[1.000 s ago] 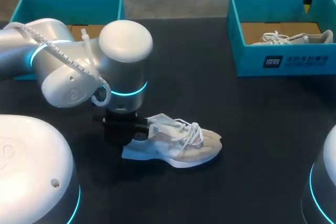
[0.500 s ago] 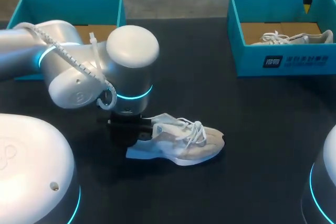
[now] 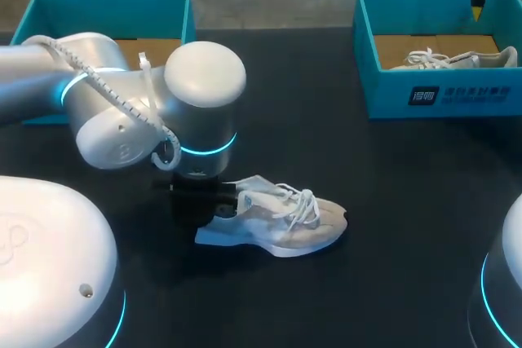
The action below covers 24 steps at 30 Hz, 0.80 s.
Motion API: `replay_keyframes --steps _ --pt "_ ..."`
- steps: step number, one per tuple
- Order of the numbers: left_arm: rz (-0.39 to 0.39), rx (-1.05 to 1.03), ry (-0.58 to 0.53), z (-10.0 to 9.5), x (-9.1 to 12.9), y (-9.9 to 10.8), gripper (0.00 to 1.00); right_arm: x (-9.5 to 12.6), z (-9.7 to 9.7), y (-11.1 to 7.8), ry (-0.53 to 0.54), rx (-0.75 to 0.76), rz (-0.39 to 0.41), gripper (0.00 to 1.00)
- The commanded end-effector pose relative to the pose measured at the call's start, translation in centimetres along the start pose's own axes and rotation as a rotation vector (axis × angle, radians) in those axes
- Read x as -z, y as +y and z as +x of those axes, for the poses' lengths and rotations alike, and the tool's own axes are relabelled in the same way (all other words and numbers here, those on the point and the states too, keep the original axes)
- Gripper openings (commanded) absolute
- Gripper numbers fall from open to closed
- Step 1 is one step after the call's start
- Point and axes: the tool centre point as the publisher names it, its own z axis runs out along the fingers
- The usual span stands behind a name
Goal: Take the shoe out of the shoebox, open the shoe tongue, remove and reinsert the insole, then place the shoe into the shoebox
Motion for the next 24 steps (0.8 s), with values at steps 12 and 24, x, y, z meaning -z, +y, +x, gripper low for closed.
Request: replay_keyframes --steps 12,24 --pt "-0.012 -0.048 -0.116 1.3 3.4 1.1 1.00 0.0 0.0 -0.1 -0.001 -0.001 -0.002 1.00" --pt "0.019 -0.042 -0.255 2.4 7.9 1.9 1.00 0.0 0.0 -0.1 -0.001 -0.001 -0.002 1.00"
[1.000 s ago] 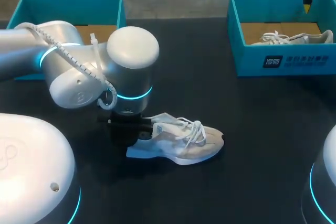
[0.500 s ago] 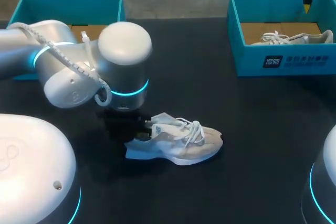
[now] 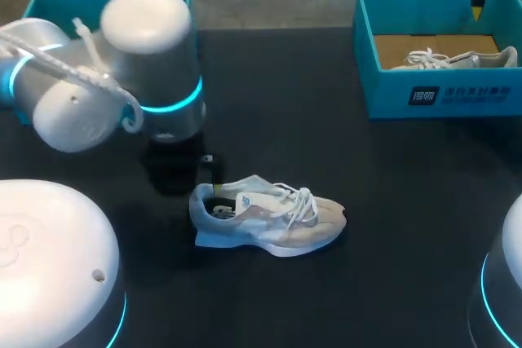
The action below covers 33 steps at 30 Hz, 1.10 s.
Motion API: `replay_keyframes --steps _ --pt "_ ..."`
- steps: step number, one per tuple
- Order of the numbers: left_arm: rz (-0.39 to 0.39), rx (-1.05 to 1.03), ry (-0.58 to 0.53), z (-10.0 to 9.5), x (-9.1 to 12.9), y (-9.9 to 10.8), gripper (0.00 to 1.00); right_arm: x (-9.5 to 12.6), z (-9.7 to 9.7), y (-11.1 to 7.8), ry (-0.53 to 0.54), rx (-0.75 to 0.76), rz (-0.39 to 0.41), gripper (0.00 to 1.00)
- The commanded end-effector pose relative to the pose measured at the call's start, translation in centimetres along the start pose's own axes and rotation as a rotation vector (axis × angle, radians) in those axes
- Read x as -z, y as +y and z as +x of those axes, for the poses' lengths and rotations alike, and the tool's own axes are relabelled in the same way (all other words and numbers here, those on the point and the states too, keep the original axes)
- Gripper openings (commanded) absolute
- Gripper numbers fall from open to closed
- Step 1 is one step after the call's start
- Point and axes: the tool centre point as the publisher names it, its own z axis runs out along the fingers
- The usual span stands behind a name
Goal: Take the shoe out of the shoebox, open the shoe tongue, remove and reinsert the insole, then place the shoe into the shoebox
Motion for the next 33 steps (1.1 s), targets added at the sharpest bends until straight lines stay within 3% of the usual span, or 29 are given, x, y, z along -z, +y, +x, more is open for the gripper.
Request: replay_keyframes --steps 1,15,24,28,33 --pt "0.004 0.013 -0.079 1.4 2.4 -0.3 1.00 0.0 0.0 -0.1 -0.001 -0.001 -0.002 1.00" --pt "0.145 0.202 -0.170 3.4 5.9 0.5 1.00 0.0 0.0 -0.1 -0.001 -0.001 -0.002 1.00" --pt "0.228 0.326 -0.179 4.8 7.1 0.4 1.00 0.0 0.0 -0.1 -0.001 -0.001 -0.002 1.00" --pt "0.311 0.392 -0.174 5.9 7.4 0.5 1.00 0.0 0.0 -0.1 -0.001 -0.001 -0.002 1.00" --pt "0.318 0.363 -0.170 6.0 7.4 0.6 1.00 0.0 0.0 -0.1 -0.001 -0.001 -0.002 1.00"
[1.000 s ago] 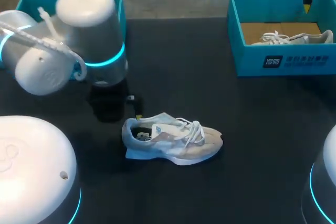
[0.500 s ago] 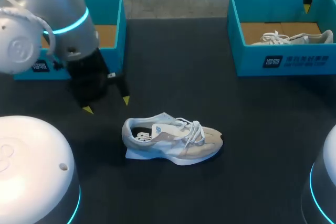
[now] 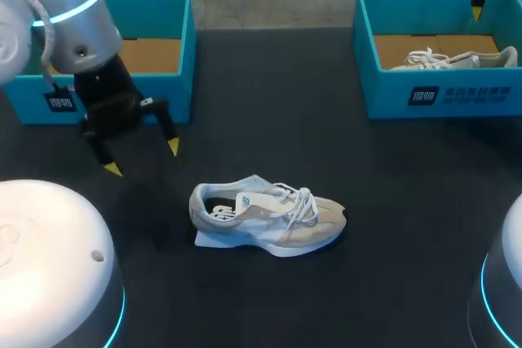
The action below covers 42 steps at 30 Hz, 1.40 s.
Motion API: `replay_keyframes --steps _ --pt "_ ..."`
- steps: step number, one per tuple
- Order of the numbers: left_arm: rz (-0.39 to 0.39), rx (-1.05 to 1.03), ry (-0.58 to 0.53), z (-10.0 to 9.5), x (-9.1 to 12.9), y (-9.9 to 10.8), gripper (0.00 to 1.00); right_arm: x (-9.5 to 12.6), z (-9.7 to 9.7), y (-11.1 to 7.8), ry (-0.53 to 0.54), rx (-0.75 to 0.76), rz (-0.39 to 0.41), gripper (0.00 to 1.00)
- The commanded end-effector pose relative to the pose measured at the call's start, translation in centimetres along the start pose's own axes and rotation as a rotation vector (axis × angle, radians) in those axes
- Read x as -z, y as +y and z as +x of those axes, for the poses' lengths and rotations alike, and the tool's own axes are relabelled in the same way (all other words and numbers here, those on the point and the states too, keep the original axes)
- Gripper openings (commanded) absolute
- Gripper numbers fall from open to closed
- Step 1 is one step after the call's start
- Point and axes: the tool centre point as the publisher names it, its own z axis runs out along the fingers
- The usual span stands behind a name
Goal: Take the shoe out of the shoebox, open the shoe tongue, remove and reinsert the insole, then place the shoe into the shoebox
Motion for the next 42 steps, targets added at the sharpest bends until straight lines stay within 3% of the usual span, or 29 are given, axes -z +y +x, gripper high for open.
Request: replay_keyframes --steps 1,13,17,26,29,34,42 --pt "0.014 0.000 0.010 -0.4 0.2 0.6 1.00 0.0 0.0 -0.1 -0.001 -0.001 -0.002 1.00" --pt "0.014 0.000 0.010 -0.4 0.2 0.6 1.00 0.0 0.0 -0.1 -0.001 -0.001 -0.002 1.00" --pt "0.022 0.310 -0.204 -0.5 -0.5 1.1 1.00 0.0 0.0 -0.1 -0.001 -0.001 -0.002 1.00" --pt "0.184 0.831 -0.412 1.6 -0.6 0.5 1.00 0.0 0.0 -0.1 -0.001 -0.001 -0.002 1.00" --pt "0.257 0.933 -0.434 2.1 -0.9 0.2 1.00 0.0 0.0 -0.1 -0.001 -0.001 -0.002 1.00" --pt "0.285 1.061 -0.465 2.8 -2.4 -0.8 1.00 0.0 0.0 -0.1 -0.001 -0.001 -0.002 1.00" --pt "0.431 1.227 -0.541 2.8 -4.3 -0.1 1.00 0.0 0.0 -0.1 -0.001 -0.001 -0.002 1.00"
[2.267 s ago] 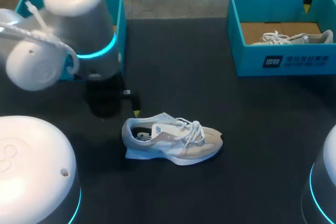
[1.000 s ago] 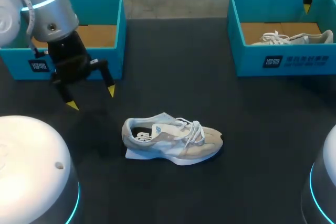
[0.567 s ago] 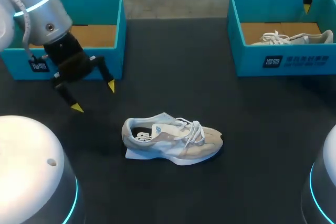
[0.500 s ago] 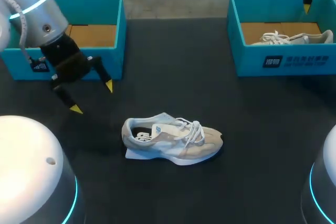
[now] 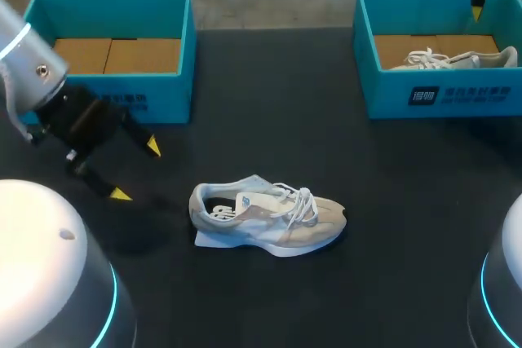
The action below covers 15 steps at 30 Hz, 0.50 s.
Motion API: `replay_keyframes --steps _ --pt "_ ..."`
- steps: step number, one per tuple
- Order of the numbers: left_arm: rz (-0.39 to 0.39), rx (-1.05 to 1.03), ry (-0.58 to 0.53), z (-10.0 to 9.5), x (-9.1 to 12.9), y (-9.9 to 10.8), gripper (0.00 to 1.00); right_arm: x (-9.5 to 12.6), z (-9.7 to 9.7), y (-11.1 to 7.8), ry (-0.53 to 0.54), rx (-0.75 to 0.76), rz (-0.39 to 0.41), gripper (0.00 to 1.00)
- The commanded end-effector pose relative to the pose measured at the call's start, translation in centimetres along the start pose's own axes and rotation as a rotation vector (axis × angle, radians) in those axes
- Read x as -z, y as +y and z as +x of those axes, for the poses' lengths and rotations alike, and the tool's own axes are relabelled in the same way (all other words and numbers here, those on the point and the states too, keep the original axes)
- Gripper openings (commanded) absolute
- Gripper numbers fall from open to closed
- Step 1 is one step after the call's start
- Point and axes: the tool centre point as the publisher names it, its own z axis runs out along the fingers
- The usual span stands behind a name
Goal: Take the shoe out of the shoebox, open the shoe tongue, remove and reinsert the insole, then place the shoe into the shoebox
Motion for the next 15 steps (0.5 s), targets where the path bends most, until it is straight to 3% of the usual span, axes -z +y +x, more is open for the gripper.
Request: replay_keyframes --steps 1,6,15 --pt "0.228 0.465 -0.218 0.0 -0.9 1.0 1.00 0.0 0.0 -0.1 -0.001 -0.001 -0.002 1.00" --pt "0.257 0.497 -0.244 0.0 -0.5 1.6 1.00 0.0 0.0 -0.1 -0.001 -0.001 -0.002 1.00" --pt "0.289 0.510 -0.209 1.3 -1.7 2.4 1.00 0.0 0.0 -0.1 -0.001 -0.001 -0.002 1.00"
